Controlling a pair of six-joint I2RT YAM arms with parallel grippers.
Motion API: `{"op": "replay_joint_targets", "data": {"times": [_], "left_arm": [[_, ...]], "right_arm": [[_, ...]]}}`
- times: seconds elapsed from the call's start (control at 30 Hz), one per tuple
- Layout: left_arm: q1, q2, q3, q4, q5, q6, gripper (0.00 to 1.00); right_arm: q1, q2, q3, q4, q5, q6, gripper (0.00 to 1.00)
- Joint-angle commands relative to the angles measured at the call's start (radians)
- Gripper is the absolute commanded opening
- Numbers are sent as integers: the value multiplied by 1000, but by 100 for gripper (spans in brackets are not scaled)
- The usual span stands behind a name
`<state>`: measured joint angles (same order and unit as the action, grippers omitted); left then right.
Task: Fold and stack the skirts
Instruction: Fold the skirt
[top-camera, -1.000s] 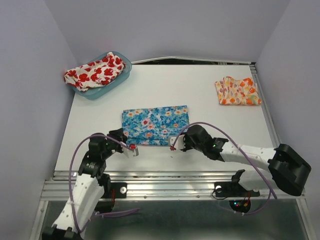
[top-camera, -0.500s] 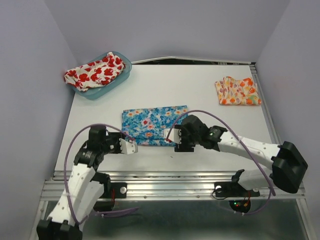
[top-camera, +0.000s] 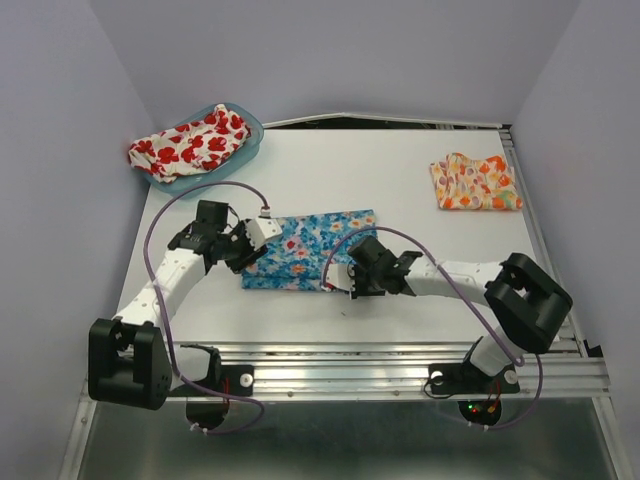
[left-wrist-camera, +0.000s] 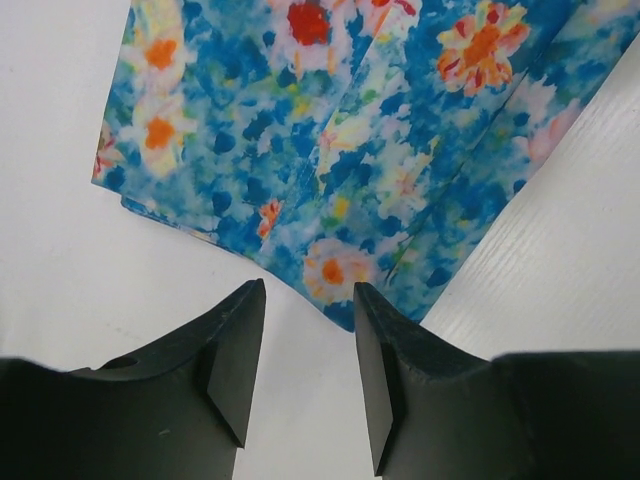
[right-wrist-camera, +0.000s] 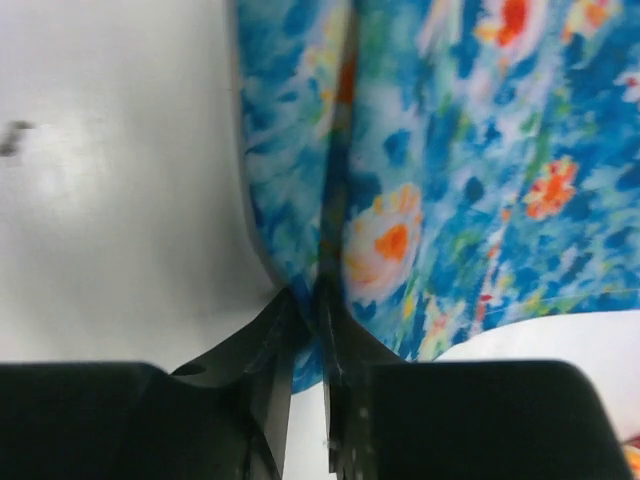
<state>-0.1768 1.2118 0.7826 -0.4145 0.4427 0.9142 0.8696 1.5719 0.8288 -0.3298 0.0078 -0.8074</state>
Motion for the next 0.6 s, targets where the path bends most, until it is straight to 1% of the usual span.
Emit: {"op": "replay_joint_targets", "data": {"times": [0.0, 0.03, 0.13, 0.17, 0.23, 0.27, 0.3, 0.33, 0.37, 0.4, 0.43, 0.47, 0.5, 0.53, 0.57], "left_arm": [[-15, -27, 6, -7, -24, -44, 50], [-21, -31, -2, -7, -32, -41, 50], [-61, -35, -17, -3, -53, -34, 44], [-73, -34, -19, -1, -56, -35, 43], [-119, -20, -11, 15, -67, -60, 43], [-136, -15, -8, 25, -73, -73, 43], [-156, -11, 4, 34, -84, -89, 43], [-193, 3, 9, 57, -91, -124, 43], [-214, 9, 15, 72, -102, -144, 43], [-233, 20, 29, 88, -119, -165, 43], [-252, 31, 36, 115, -127, -202, 45], [-286, 52, 53, 134, -143, -228, 45], [-299, 66, 63, 150, -147, -251, 45], [-308, 81, 75, 169, -142, -289, 46], [-320, 100, 89, 175, -133, -307, 47]], "right_arm": [[-88, 33, -48, 150, 101, -151, 18], [-107, 33, -60, 231, 122, -186, 13], [-177, 43, -74, 361, 127, -307, 3], [-188, 49, -69, 450, 121, -332, 1], [-198, 74, -43, 543, 116, -366, 2], [-198, 85, -25, 631, 124, -359, 17], [-198, 98, -4, 662, 133, -342, 28], [-198, 120, 69, 675, 173, -272, 36], [-198, 129, 117, 670, 208, -224, 42], [-198, 138, 168, 617, 246, -181, 48], [-198, 145, 211, 585, 318, -126, 48], [-225, 133, 246, 515, 331, -112, 48], [-225, 108, 234, 493, 330, -101, 48], [-234, 30, 202, 486, 310, -98, 49], [-244, -16, 117, 479, 307, -92, 50]]}}
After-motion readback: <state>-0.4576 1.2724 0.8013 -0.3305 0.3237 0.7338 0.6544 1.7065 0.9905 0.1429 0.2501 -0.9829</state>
